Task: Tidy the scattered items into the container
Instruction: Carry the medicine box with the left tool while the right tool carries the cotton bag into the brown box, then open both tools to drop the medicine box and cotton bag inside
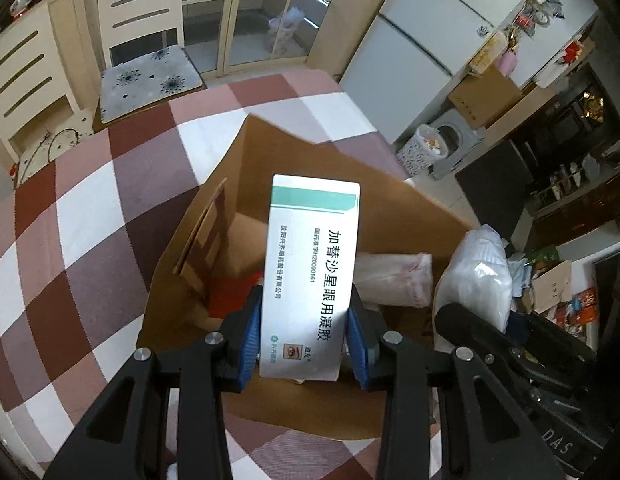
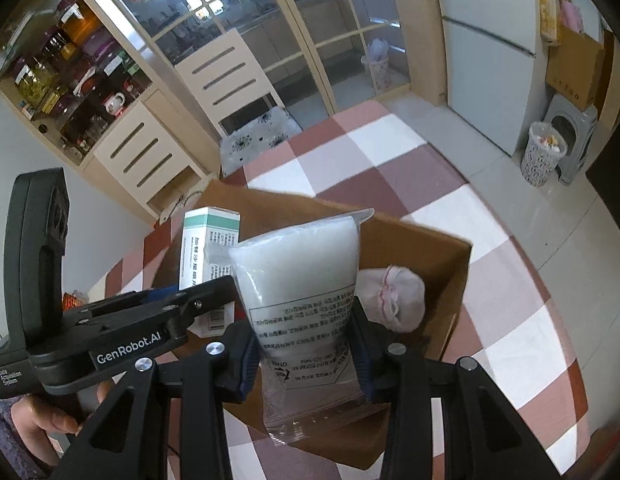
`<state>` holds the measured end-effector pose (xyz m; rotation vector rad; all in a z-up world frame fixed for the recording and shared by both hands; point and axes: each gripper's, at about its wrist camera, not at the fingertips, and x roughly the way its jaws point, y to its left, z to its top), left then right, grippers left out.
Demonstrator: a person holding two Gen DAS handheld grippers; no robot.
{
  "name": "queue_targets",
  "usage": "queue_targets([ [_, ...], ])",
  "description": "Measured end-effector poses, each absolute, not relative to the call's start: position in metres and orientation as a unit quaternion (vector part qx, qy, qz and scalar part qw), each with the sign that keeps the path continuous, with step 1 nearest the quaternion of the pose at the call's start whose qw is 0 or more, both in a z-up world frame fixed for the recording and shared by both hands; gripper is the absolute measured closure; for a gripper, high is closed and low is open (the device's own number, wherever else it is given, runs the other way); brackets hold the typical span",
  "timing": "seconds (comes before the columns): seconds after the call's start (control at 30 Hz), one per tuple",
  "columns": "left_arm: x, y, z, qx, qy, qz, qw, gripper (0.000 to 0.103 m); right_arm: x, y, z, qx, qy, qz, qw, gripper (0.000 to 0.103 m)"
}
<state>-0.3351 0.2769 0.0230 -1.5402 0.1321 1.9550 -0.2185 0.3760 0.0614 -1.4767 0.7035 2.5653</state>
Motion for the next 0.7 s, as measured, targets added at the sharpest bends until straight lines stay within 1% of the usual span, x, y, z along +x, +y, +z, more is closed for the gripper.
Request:
queue_targets([
  [0.23, -0.331, 0.277, 0.012, -0.584, 0.082, 0.747, 0.306, 0.065, -0.22, 0.37, 0.046, -0.502, 0.226, 0.833, 0.047, 0.064],
  [0.6, -0.328, 0.275, 0.012, -0.581, 0.097, 0.752, 0.296, 0.064, -0.219, 0.373, 0.039, -0.512, 0.238, 0.824, 0.046, 0.062],
  [0.67, -0.327, 0.275, 0.013, -0.578, 0.102, 0.753, 0.296, 0.062, -0.219, 0.374, 0.038, -0.513, 0.239, 0.823, 0.045, 0.062],
  [0.7, -0.326, 0.275, 0.013, -0.577, 0.104, 0.754, 0.295, 0.059, -0.219, 0.374, 0.038, -0.514, 0.241, 0.822, 0.045, 0.062],
])
